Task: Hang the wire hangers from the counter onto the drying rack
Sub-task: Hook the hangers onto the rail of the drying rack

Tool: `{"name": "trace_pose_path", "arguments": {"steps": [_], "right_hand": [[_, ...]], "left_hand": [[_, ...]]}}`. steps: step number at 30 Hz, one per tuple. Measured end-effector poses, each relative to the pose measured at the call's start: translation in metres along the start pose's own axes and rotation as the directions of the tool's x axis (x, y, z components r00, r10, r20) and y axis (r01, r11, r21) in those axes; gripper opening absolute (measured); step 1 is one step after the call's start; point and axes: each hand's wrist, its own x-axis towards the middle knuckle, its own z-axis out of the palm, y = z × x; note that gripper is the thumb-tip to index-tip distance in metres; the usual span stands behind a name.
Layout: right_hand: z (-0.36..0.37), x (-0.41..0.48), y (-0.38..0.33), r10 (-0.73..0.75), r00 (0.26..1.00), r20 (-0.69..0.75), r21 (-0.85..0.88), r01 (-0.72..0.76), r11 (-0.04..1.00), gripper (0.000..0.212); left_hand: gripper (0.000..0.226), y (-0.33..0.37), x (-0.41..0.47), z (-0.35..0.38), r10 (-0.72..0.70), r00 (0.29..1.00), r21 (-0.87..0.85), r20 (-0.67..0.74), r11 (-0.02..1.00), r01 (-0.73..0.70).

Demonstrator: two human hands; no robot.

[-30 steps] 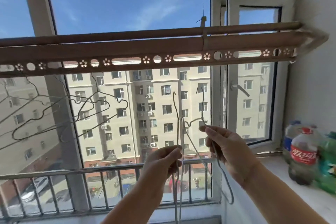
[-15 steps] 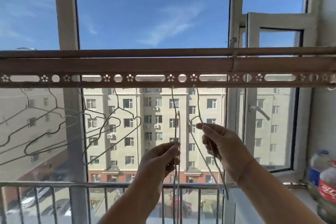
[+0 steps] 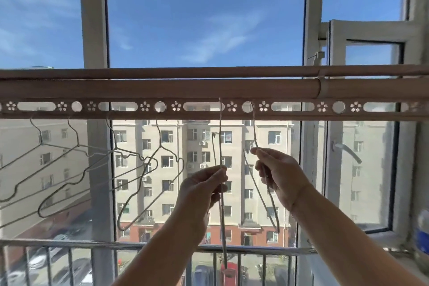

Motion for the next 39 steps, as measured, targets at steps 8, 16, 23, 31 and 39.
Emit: {"name": "trace_pose_path", "arguments": {"steps": [8,16,23,31,39], "right_hand": [[-0.004,0.008,0.013,0.041,0.999,-0.009,-0.003,-0.041,0.999,0.018],[0.001,0.012,0.019,0.055,0.998,-0.003,0.008,-0.055,0.998,0.018],[-0.004,0.007,0.027,0.068,0.997,-0.033,0.031,-0.067,0.997,0.022],[-0.045,-0.016,0.067,0.105,0.984,-0.143,-0.003,-0.106,0.994,0.008],[-0.123,-0.060,0.122,0.160,0.947,-0.279,-0.053,-0.182,0.982,0.065]], "left_hand": [[0.008,-0.011,0.013,-0.008,-0.051,0.998,-0.024,-0.024,0.998,0.051],[0.009,-0.016,0.022,-0.016,-0.077,0.997,-0.059,-0.013,0.995,0.077],[0.020,-0.026,0.024,-0.036,-0.053,0.996,-0.003,-0.077,0.999,0.052],[0.018,-0.070,0.000,-0.076,-0.084,0.985,0.112,-0.148,0.989,0.101],[0.032,-0.156,-0.048,-0.064,-0.301,0.950,0.329,0.085,0.908,0.258]]}}
